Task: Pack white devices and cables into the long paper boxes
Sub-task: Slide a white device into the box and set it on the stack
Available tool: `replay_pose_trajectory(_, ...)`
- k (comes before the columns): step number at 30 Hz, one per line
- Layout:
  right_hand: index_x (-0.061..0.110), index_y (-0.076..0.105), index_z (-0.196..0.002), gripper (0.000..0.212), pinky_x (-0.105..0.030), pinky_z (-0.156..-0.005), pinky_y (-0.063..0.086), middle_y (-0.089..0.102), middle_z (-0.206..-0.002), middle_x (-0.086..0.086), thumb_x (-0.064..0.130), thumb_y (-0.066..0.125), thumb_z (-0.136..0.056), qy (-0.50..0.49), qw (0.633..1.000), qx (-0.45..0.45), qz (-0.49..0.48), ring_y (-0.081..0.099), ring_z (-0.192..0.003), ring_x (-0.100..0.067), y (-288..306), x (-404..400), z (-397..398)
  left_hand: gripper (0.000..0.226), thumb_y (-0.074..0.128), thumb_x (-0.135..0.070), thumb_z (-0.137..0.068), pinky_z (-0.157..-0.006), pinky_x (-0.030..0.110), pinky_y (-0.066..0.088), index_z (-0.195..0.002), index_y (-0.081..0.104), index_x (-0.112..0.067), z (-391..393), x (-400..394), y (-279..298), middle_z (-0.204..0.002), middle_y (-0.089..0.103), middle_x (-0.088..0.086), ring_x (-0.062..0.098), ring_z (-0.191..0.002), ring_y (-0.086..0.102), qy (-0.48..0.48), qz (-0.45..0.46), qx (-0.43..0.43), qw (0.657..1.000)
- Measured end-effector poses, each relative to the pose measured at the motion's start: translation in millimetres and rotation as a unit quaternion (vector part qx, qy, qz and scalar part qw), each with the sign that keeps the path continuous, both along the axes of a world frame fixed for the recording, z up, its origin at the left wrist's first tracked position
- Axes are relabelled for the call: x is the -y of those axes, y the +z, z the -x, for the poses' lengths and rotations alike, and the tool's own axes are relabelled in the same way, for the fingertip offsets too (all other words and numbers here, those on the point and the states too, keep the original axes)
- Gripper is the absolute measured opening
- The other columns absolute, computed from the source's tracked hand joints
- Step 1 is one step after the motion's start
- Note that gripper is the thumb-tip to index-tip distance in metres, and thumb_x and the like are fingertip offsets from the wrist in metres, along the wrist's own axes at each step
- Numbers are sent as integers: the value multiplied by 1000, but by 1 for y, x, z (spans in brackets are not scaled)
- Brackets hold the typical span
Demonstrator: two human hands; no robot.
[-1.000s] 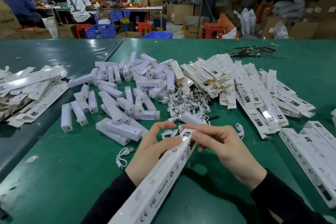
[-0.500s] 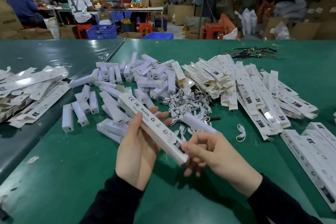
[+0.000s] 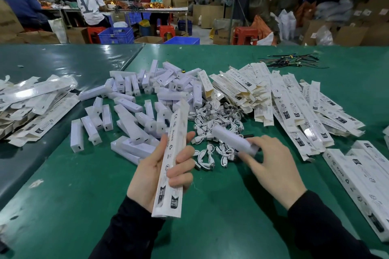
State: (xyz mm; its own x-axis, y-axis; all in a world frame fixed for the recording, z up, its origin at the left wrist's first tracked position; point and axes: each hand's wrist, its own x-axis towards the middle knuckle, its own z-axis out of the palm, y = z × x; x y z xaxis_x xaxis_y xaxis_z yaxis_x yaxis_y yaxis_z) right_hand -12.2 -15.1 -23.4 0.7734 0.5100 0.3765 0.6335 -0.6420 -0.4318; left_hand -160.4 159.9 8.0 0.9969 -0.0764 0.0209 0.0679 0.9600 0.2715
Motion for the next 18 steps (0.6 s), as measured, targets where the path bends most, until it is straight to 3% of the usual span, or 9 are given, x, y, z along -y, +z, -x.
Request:
replay_pose_trajectory(3, 22, 71, -107, 30, -12, -65, 40, 64, -84, 13, 35, 75, -81, -7, 985, -55, -165, 54, -74, 1, 5, 1, 1, 47, 53, -21, -96, -38, 27, 40, -133, 46, 7, 0, -1, -2, -76, 54, 20, 16, -46, 33, -47, -10, -11, 999)
replay_pose_trajectory(5, 26, 73, -108, 32, -8, -60, 40, 67, -84, 12, 36, 77, -78, -15, 964, -117, -239, 54, -67, 0, 8, 1, 0, 50, 43, -32, -101, -35, 24, 46, -131, 52, 7, -2, -1, -8, -75, 54, 14, 13, -41, 38, -56, -72, -32, 995)
replay_pose_trajectory(8, 36, 74, -100, 28, -12, -60, 46, 71, -82, 6, 37, 79, -73, 6, 912, -203, -356, 59, -67, -8, 15, 1, -2, 58, 30, -45, -101, -36, 21, 47, -133, 49, -1, -5, 2, -14, -69, 53, 5, 10, -39, 50, -68, -184, -43, 980)
replay_pose_trajectory(11, 30, 75, -97, 25, -16, -63, 52, 75, -81, 0, 30, 79, -72, 21, 864, -248, -437, 67, -70, -8, 22, 3, -2, 58, 26, -46, -97, -38, 20, 47, -130, 55, -8, -7, 6, -19, -64, 55, 2, 10, -40, 50, -92, -271, -52, 957)
replay_pose_trajectory(13, 23, 74, -100, 23, -16, -63, 53, 77, -83, 1, 22, 76, -77, 28, 838, -277, -470, 71, -72, -10, 26, 5, -3, 55, 27, -46, -97, -38, 19, 46, -123, 62, -14, -8, 8, -19, -64, 56, 2, 10, -39, 51, -114, -297, -54, 947)
replay_pose_trajectory(16, 20, 73, -99, 29, -14, -61, 52, 77, -86, 3, 26, 75, -71, 31, 799, -322, -507, 70, -72, -9, 31, 7, -3, 56, 20, -47, -100, -33, 16, 42, -103, 64, -13, -11, 12, -17, -55, 60, 2, 11, -32, 52, -135, -356, -67, 922)
replay_pose_trajectory(18, 16, 71, -99, 35, -14, -61, 53, 76, -84, 2, 26, 74, -66, 33, 769, -357, -529, 70, -71, -8, 34, 8, -3, 51, 28, -51, -97, -32, 16, 41, -116, 54, -12, -13, 19, -17, -57, 59, 5, 15, -30, 52, -100, -409, -60, 905)
